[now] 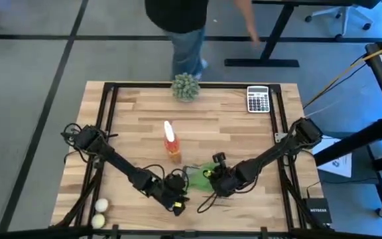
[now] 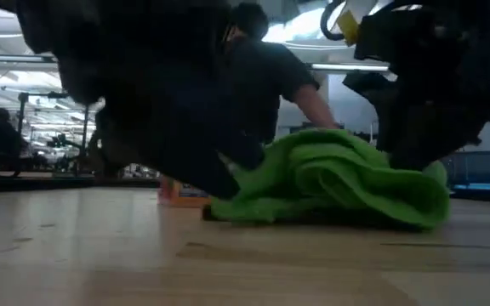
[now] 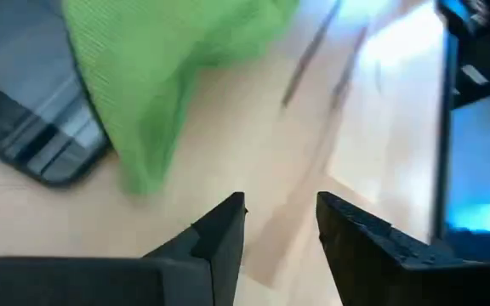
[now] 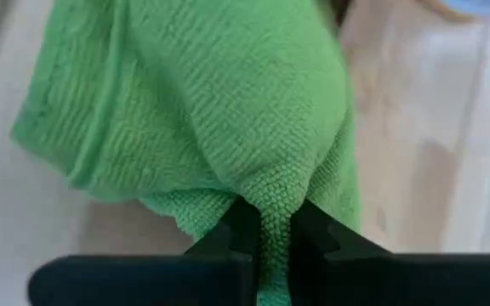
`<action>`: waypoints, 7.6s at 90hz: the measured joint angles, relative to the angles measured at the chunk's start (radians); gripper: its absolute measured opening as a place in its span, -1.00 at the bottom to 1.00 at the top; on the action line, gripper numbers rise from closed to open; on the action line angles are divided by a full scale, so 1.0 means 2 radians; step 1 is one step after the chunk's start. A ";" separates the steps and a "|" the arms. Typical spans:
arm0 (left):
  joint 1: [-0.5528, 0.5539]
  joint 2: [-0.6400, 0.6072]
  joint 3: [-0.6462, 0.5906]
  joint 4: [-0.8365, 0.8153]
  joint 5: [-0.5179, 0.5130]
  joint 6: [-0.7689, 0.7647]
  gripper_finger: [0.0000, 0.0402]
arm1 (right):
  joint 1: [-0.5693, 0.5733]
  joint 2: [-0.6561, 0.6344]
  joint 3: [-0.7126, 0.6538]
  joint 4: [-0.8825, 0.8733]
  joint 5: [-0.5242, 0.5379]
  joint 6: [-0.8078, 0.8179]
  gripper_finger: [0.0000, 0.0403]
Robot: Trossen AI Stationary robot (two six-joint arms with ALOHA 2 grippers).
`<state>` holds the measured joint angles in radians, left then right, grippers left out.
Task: Apply microfiber cloth
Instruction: Wipe the front of the black cellphone using the green microfiber cloth
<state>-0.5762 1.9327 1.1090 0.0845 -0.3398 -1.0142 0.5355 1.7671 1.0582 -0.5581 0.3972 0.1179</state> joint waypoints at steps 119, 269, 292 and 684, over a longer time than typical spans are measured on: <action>0.013 0.011 0.029 -0.047 -0.054 0.001 -0.35 | 0.030 -0.089 -0.005 -0.043 0.046 0.091 -0.95; 0.048 0.104 0.047 0.025 -0.076 0.106 -0.35 | -0.103 -0.043 -0.088 0.266 -0.093 0.124 -0.95; 0.048 0.104 0.046 0.038 -0.077 0.118 -0.35 | -0.121 0.045 -0.085 0.305 -0.083 0.096 -0.95; 0.039 0.106 0.046 0.073 -0.075 0.160 -0.35 | -0.084 -0.030 -0.080 0.235 -0.136 0.009 -0.95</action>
<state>-0.4980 2.1441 1.2018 0.2300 -0.4904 -0.6941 0.3674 1.7062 0.8973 -0.0880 0.1246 0.1361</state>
